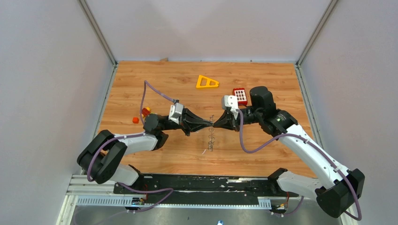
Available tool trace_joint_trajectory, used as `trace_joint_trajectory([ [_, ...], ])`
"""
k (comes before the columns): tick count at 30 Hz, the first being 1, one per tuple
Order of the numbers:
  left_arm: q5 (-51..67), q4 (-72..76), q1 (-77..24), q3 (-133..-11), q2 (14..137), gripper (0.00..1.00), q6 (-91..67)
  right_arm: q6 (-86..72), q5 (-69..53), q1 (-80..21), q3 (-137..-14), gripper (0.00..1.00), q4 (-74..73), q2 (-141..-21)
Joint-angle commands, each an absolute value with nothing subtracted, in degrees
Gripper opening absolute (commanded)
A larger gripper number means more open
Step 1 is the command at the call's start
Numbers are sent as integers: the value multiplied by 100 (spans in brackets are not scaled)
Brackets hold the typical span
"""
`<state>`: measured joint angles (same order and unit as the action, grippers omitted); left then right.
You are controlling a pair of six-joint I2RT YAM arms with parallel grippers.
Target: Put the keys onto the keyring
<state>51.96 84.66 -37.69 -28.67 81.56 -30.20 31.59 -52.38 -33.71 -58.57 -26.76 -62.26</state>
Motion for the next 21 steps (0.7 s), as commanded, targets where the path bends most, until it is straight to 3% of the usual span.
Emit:
trace_joint_trajectory([
  [1,5189,8626,-3800,-2804,8111,0,-2387,3282,-5172,-3383,-6196,0,-2586,-6204],
  [2,5184,8498,-3801,-2804,8081,2,-2278,3333,-5100,-3382,-6224,0,-2663,-6215],
  [7,5242,7873,-3772,-2864,7773,29,-1744,3636,-4658,-3389,-6324,0,-3055,-6242],
  [12,5477,6232,-3708,-3089,7138,47,-607,3962,-4331,-3453,-6477,0,-3593,-6363],
  [17,5517,3831,-3701,-3666,6768,53,1015,4119,-4057,-3586,-6712,0,-3989,-6533],
  [21,5479,2358,-3708,-4225,6815,52,1780,4177,-3714,-3777,-7028,0,-4339,-6781],
])
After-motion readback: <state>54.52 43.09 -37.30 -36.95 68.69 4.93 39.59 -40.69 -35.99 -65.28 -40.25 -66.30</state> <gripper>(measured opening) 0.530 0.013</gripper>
